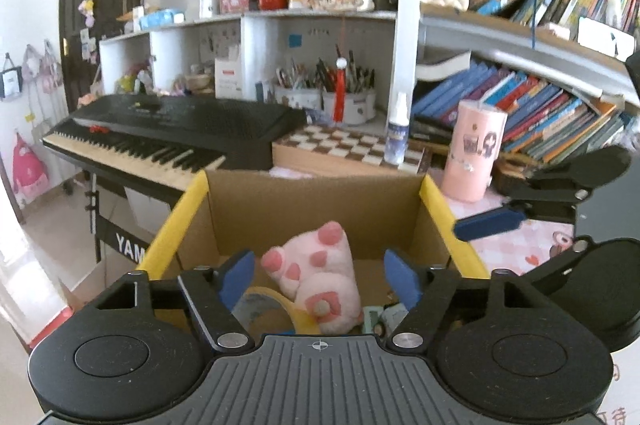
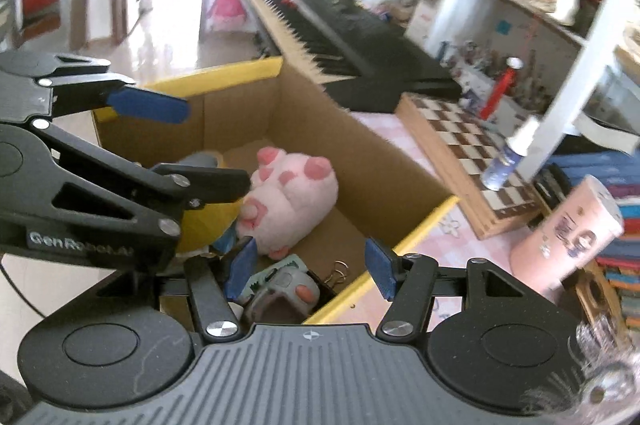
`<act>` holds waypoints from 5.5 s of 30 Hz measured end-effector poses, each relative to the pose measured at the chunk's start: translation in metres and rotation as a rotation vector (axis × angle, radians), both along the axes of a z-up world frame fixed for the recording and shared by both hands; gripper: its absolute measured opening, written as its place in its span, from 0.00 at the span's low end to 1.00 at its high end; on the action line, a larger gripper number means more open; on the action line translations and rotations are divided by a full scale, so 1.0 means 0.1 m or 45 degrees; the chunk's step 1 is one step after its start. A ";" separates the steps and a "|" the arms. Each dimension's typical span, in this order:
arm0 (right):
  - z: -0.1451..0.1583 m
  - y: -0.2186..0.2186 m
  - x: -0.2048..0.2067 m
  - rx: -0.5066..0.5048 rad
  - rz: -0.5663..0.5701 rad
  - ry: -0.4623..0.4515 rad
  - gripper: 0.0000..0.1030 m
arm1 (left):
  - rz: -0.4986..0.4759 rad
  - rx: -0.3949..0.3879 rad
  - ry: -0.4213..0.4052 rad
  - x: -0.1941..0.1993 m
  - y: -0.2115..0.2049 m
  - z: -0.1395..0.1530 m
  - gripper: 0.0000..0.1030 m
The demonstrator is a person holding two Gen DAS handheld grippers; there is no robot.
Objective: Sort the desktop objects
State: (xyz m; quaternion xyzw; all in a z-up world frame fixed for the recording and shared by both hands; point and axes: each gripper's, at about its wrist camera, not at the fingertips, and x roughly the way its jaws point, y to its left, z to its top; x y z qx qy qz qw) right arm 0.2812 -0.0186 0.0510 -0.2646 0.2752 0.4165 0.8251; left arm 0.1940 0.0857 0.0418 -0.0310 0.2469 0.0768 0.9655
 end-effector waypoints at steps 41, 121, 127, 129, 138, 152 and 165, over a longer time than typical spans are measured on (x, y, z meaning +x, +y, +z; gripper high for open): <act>-0.25 -0.94 -2.27 0.462 -1.103 -0.044 0.56 | -0.113 0.074 -0.047 -1.58 -0.04 -0.14 0.94; -0.48 -1.14 -2.81 0.372 -1.216 0.037 1.00 | -0.212 0.141 0.076 -1.88 -0.36 -0.31 1.00; -0.47 -1.14 -2.81 0.372 -1.211 0.036 1.00 | -0.211 0.141 0.076 -1.88 -0.37 -0.31 1.00; -0.47 -1.14 -2.81 0.372 -1.211 0.036 1.00 | -0.212 0.141 0.075 -1.88 -0.37 -0.31 1.00; -0.46 -1.14 -2.81 0.373 -1.210 0.035 1.00 | -0.221 0.149 0.071 -1.88 -0.40 -0.32 1.00; -0.45 -1.14 -2.81 0.374 -1.209 0.034 1.00 | -0.233 0.156 0.067 -1.90 -0.40 -0.31 1.00; -0.43 -1.13 -2.84 0.373 -1.204 0.030 1.00 | -0.240 0.159 0.064 -1.91 -0.41 -0.31 1.00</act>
